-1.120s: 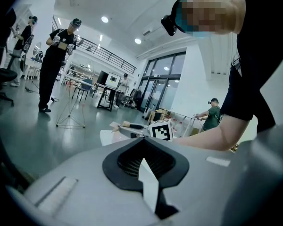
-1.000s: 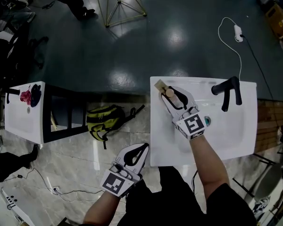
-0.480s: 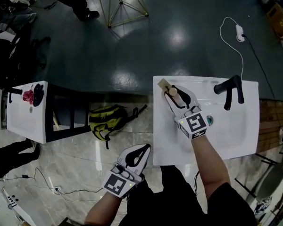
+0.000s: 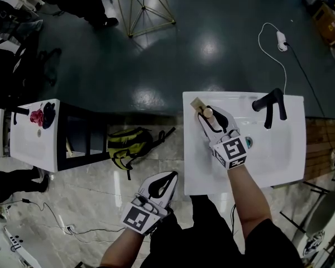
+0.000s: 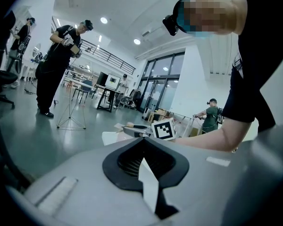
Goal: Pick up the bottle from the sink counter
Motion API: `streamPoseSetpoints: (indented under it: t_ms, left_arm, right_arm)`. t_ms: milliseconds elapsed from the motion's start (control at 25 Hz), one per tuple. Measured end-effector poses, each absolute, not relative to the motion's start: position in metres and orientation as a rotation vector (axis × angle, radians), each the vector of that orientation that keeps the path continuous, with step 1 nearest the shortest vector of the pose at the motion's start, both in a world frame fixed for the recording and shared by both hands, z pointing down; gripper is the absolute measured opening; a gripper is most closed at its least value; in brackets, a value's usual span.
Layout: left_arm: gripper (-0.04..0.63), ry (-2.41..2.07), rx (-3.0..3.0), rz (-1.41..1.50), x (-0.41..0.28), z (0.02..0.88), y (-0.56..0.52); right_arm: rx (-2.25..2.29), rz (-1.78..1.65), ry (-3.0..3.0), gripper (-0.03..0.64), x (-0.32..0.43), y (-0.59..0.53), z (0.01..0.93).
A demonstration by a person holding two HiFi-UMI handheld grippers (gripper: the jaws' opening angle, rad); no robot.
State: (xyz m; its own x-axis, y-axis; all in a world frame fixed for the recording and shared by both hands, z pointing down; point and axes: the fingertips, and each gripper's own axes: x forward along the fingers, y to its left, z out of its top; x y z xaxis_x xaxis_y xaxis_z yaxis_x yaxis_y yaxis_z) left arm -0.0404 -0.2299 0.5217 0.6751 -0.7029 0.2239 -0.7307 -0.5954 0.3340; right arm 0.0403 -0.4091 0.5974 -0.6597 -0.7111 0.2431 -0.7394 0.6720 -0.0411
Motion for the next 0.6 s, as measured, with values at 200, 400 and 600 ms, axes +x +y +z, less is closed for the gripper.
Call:
streamPoseSetpoints:
  t_ms: [200,400,600]
  left_arm:
    - [0.003,-1.089,2.519,0.094,-0.042,0.515,-0.224]
    - [0.003,-1.062,2.547,0.090,-0.042,0.505,-0.215]
    - [0.003,-1.033,2.570,0.092,-0.043,0.495,-0.206]
  right_arm:
    - [1.222,0.195,-2.669,0.140,0.044,-0.399,0.584]
    - [1.269,0.194,-2.651,0.140,0.053,-0.380,0.569]
    - [1.321,0.209,-2.627,0.140,0.060,-0.358,0.554]
